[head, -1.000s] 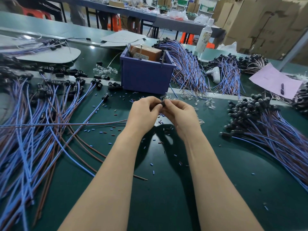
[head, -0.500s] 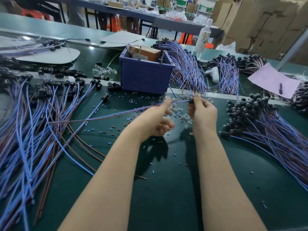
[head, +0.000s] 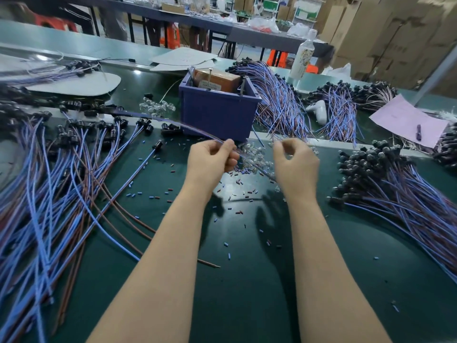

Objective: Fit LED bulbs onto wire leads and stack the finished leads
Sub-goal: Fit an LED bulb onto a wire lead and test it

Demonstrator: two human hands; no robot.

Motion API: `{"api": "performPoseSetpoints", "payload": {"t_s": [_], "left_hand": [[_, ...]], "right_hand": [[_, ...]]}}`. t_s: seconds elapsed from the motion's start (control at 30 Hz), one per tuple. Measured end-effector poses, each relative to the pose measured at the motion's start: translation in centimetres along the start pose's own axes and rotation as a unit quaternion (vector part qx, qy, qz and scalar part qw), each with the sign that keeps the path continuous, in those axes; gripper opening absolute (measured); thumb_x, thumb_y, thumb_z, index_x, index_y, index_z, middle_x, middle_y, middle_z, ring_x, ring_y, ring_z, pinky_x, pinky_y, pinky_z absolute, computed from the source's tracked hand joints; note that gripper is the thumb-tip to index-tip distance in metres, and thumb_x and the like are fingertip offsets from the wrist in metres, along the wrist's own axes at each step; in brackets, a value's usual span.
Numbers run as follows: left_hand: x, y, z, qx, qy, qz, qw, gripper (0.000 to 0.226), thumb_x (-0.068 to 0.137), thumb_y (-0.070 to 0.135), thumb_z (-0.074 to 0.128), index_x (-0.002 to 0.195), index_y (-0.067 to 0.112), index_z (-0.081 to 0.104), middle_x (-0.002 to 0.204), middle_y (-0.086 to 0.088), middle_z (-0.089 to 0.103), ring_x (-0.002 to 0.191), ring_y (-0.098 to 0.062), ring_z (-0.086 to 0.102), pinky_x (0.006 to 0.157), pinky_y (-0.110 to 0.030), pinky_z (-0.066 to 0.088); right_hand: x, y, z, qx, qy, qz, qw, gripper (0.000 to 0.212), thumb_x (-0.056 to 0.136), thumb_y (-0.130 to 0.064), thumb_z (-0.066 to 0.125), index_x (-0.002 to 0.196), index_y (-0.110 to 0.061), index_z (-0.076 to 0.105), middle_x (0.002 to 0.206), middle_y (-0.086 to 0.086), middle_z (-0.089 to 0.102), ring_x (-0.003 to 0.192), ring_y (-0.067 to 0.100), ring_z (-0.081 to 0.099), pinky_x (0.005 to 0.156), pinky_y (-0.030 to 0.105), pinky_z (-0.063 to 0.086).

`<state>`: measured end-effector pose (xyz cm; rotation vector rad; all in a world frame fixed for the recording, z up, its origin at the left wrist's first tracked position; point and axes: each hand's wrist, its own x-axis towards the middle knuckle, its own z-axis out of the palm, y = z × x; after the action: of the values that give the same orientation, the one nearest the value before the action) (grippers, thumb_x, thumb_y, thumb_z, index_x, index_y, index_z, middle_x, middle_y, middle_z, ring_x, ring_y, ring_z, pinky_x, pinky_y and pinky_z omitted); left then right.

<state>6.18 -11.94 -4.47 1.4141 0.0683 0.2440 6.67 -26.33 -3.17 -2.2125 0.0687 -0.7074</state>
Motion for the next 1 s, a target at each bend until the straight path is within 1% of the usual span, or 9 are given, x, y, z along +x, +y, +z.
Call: {"api": "performPoseSetpoints", "payload": {"t_s": [0.13,0.2,0.3,0.43,0.57,0.7,0.8,0.93,1.0], "left_hand": [[-0.3,-0.5,0.4,0.176,-0.061,0.014,0.982,0.023,0.091,0.007,0.054,0.072,0.006,0.066,0.063,-0.007,0.067,0.060,-0.019,0.064,0.066,-0.032,0.055],[-0.4,-0.5,0.4,0.260,-0.070,0.030,0.963,0.021,0.084,0.001,0.049,0.082,0.005,0.069,0.080,-0.017,0.070,0.081,-0.032,0.066,0.076,-0.040,0.056],[-0.6,-0.7,0.3,0.314,-0.093,0.037,0.944,0.023,0.082,0.002,0.049,0.086,0.010,0.070,0.082,-0.013,0.071,0.083,-0.031,0.066,0.076,-0.038,0.056],[-0.5,-1.0,0.6,0.246,-0.116,0.016,0.962,0.019,0.090,0.010,0.051,0.080,0.019,0.065,0.069,0.001,0.065,0.067,-0.018,0.063,0.070,-0.029,0.052],[-0.2,-0.9,0.8,0.105,-0.049,-0.026,0.993,0.015,0.095,0.018,0.053,0.080,0.018,0.058,0.071,0.003,0.064,0.052,0.001,0.060,0.056,-0.019,0.049],[0.2,-1.0,0.3,0.142,0.055,0.017,0.988,0.020,0.094,0.034,0.054,0.084,0.017,0.059,0.080,-0.001,0.067,0.074,-0.015,0.062,0.075,-0.031,0.051],[0.2,-1.1,0.2,0.155,0.041,0.022,0.987,0.015,0.091,0.028,0.060,0.091,0.014,0.065,0.085,-0.002,0.069,0.082,-0.017,0.064,0.083,-0.032,0.051],[0.4,-1.3,0.0,0.132,0.036,0.020,0.990,0.008,0.090,0.020,0.062,0.086,0.013,0.065,0.075,0.003,0.065,0.069,-0.011,0.059,0.073,-0.026,0.049],[0.5,-1.3,0.1,0.108,0.015,0.010,0.994,0.007,0.091,0.017,0.061,0.085,0.015,0.065,0.074,0.004,0.065,0.068,-0.010,0.060,0.065,-0.019,0.046]], "right_hand": [[-1.8,-2.3,2.4,0.092,-0.169,-0.059,0.980,0.022,0.096,-0.021,0.052,0.103,-0.010,0.070,0.087,-0.004,0.066,0.084,0.011,0.060,0.078,0.021,0.044],[-2.3,-2.5,3.5,0.120,-0.181,-0.043,0.975,0.022,0.096,-0.019,0.052,0.102,-0.010,0.071,0.087,-0.003,0.066,0.086,0.013,0.060,0.081,0.027,0.046],[-2.2,-2.3,4.1,0.186,-0.155,0.016,0.970,0.016,0.093,-0.012,0.055,0.096,-0.007,0.070,0.086,0.003,0.068,0.083,0.016,0.061,0.083,0.035,0.051],[-1.8,-1.6,4.3,0.198,-0.115,0.089,0.969,0.014,0.093,-0.010,0.053,0.086,-0.010,0.065,0.084,0.008,0.066,0.084,0.026,0.062,0.084,0.046,0.052],[-1.8,-1.8,4.4,0.187,-0.093,0.104,0.972,0.014,0.095,-0.011,0.049,0.090,-0.005,0.061,0.087,0.009,0.063,0.088,0.028,0.061,0.084,0.040,0.050],[-2.3,-2.1,4.2,0.138,-0.113,0.050,0.983,0.011,0.096,-0.014,0.048,0.088,-0.014,0.055,0.087,0.009,0.065,0.087,0.029,0.062,0.085,0.043,0.048],[-2.9,-2.4,4.0,0.105,-0.148,0.001,0.983,0.010,0.095,-0.015,0.050,0.089,-0.014,0.058,0.082,0.002,0.065,0.080,0.024,0.062,0.077,0.033,0.047],[-2.9,-2.3,4.0,0.105,-0.158,0.004,0.982,0.009,0.094,-0.015,0.053,0.085,-0.016,0.056,0.078,-0.002,0.063,0.078,0.021,0.061,0.077,0.029,0.047],[-2.8,-2.3,4.2,0.114,-0.155,0.026,0.981,0.009,0.095,-0.016,0.051,0.088,-0.013,0.056,0.083,0.004,0.064,0.084,0.027,0.063,0.082,0.038,0.049]]}}
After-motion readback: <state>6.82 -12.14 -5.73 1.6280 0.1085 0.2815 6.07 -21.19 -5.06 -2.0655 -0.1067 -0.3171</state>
